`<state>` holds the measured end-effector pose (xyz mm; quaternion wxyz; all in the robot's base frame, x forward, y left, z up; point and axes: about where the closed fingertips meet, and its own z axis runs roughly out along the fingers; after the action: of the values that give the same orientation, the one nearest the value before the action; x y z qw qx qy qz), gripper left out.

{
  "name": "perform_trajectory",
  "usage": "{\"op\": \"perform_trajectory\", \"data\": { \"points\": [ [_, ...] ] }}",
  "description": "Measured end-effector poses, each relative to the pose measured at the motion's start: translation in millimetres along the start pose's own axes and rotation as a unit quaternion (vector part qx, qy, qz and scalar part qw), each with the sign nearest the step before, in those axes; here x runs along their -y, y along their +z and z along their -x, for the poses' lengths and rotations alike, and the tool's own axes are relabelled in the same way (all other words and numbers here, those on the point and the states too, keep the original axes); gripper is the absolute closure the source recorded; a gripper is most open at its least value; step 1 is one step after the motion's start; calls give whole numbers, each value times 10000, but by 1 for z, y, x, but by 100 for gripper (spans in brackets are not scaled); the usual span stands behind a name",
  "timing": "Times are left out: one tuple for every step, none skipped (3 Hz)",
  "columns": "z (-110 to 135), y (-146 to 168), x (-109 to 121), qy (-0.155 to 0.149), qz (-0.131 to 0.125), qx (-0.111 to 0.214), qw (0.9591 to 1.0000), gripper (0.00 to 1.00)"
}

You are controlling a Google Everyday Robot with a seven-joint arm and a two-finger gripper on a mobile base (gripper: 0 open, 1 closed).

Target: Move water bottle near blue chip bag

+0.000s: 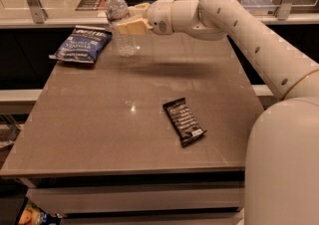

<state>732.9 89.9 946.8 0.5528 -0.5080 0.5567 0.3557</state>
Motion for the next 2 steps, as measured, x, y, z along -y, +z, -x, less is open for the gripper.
{"op": "perform_trajectory", "data": {
  "points": [
    [-13, 14, 5, -2, -50, 61, 10000, 100],
    [-26, 20, 8, 42, -129, 235, 9996, 100]
  ]
}}
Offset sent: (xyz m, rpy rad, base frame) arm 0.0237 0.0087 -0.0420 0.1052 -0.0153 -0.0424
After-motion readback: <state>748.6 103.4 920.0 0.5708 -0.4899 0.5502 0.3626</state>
